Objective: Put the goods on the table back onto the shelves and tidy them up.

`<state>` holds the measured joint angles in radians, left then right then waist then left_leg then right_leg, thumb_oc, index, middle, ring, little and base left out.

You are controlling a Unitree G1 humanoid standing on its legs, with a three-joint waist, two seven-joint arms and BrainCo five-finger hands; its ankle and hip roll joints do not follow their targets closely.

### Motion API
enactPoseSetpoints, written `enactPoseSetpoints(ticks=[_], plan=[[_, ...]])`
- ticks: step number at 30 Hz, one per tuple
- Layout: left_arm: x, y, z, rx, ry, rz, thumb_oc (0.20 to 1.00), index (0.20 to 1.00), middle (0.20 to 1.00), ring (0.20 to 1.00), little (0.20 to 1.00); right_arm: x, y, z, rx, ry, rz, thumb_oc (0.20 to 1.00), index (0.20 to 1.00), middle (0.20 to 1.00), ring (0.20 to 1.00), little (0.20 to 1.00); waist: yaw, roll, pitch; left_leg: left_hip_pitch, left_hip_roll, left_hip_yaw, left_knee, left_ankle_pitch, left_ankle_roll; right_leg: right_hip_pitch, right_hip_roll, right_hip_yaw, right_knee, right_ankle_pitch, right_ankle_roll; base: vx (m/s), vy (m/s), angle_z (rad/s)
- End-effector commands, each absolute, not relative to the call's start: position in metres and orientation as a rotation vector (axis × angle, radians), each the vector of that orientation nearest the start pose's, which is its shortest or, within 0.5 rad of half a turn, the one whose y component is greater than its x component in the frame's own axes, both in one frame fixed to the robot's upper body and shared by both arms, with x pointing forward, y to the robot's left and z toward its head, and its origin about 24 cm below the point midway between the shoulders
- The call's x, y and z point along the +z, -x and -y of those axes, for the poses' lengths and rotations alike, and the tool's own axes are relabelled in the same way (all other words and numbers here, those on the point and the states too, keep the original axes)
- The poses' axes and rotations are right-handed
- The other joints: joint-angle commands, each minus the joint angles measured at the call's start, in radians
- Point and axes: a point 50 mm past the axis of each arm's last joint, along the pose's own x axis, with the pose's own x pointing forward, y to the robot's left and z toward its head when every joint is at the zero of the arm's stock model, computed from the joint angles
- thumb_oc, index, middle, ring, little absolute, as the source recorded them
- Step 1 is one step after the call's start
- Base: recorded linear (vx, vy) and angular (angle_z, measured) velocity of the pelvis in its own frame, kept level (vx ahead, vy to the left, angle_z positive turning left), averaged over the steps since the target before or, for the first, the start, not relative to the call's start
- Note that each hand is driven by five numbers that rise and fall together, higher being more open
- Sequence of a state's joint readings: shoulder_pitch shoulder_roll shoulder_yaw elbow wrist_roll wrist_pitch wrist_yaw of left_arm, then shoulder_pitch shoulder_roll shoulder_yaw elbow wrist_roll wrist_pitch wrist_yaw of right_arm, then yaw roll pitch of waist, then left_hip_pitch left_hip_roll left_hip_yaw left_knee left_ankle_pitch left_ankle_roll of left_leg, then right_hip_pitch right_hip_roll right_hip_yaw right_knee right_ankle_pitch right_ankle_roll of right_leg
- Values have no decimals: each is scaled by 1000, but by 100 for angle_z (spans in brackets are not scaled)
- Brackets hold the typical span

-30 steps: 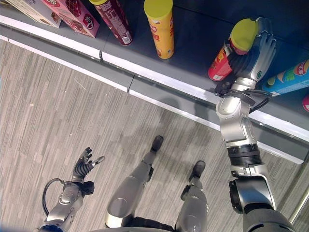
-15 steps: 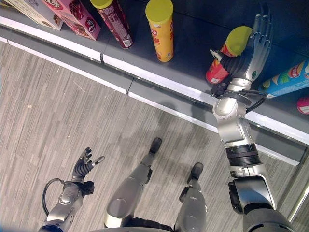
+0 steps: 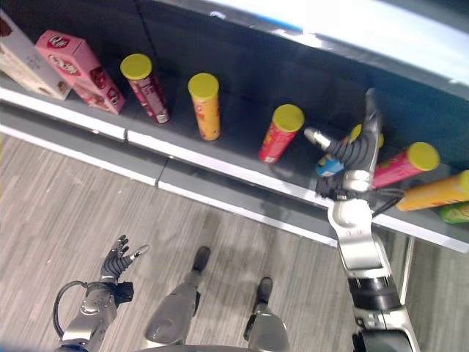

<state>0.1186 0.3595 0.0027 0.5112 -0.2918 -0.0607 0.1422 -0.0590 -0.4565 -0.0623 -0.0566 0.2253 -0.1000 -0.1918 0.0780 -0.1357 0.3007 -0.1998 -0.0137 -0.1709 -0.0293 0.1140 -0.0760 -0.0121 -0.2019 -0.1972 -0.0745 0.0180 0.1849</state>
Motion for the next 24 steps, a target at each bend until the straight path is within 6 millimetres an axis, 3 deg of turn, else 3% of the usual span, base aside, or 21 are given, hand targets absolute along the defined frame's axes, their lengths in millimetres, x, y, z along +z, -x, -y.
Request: enactPoseSetpoints(ticks=[1,2,4,5,6,8,9,10,11,13,16,19,24], plan=[[-75,-161,-282,318,-128,-594,1000,1000,1000,1000,1000,107,-255,254,21,-11,225,1000,1000,1000,1000,1000,-28,18,-74,50,64,69,39,-162,-3,-59,-8,-4,17,17,28,21,21,-25],[-75,-161,-282,318,-128,-594,1000,1000,1000,1000,1000,107,-255,254,21,-11,225,1000,1000,1000,1000,1000,-28,18,-74,50,64,69,39,-162,-3,-59,-7,-4,17,17,28,41,9,-33],[-78,-158,-284,298,-110,-606,1000,1000,1000,1000,1000,59,-234,265,131,-68,-36,1000,1000,1000,1000,1000,-49,7,-103,88,75,93,39,-176,-8,-43,-12,5,27,14,30,80,16,-26],[-80,-156,-281,266,-106,-615,1000,1000,1000,1000,1000,22,-217,274,135,-35,-227,1000,1000,1000,1000,1000,-58,5,-118,109,80,107,38,-183,-14,-38,-15,11,33,14,32,55,9,-15],[-80,-156,-281,266,-106,-615,1000,1000,1000,1000,1000,22,-217,274,135,-35,-227,1000,1000,1000,1000,1000,-57,5,-117,110,81,108,37,-183,-14,-37,-14,12,33,14,32,46,7,-29],[-82,-158,-274,233,-106,-617,1000,1000,1000,1000,1000,-24,-198,280,64,-8,-438,1000,1000,1000,1000,1000,-63,6,-129,133,85,123,34,-190,-17,-28,-15,18,32,15,32,44,-3,-37],[-85,-159,-270,209,-110,-630,1000,1000,1000,1000,1000,-54,-190,281,18,73,-576,1000,1000,1000,1000,1000,-65,9,-138,144,88,132,34,-194,-17,-21,-13,23,30,15,31,47,-22,-27],[-88,-159,-269,204,-122,-646,1000,1000,1000,1000,1000,-67,-185,277,-7,94,-638,1000,1000,1000,1000,1000,-66,11,-141,149,89,134,35,-197,-17,-19,-11,26,32,13,30,32,-24,-25],[-87,-160,-269,204,-122,-645,1000,1000,1000,1000,1000,-67,-185,277,-6,94,-637,1000,1000,1000,1000,1000,-66,10,-140,150,89,134,35,-197,-17,-19,-11,26,32,13,30,7,-15,-17],[-104,-154,-266,220,-143,-739,1000,1000,1000,1000,1000,-106,-169,260,-136,47,-788,1000,1000,1000,1000,1000,-72,21,-153,165,91,140,41,-205,-13,-8,-7,35,33,3,26,41,-6,-11],[-111,-151,-265,232,-153,-784,1000,1000,1000,1000,1000,-120,-163,251,-187,43,-862,1000,1000,1000,1000,1000,-76,28,-158,173,93,139,44,-211,-12,-7,-1,39,38,-6,22,31,-14,-5],[-122,-142,-262,235,-182,-853,1000,1000,1000,1000,1000,-138,-145,238,-212,46,-979,1000,1000,1000,1000,1000,-82,40,-168,192,99,145,45,-215,-12,9,5,40,42,-19,16,46,-11,0],[-125,-138,-262,234,-168,-876,1000,1000,1000,1000,1000,-140,-141,239,-210,64,-998,1000,1000,1000,1000,1000,-85,47,-170,209,101,145,46,-219,-14,26,9,37,44,-29,11,28,-12,1]])
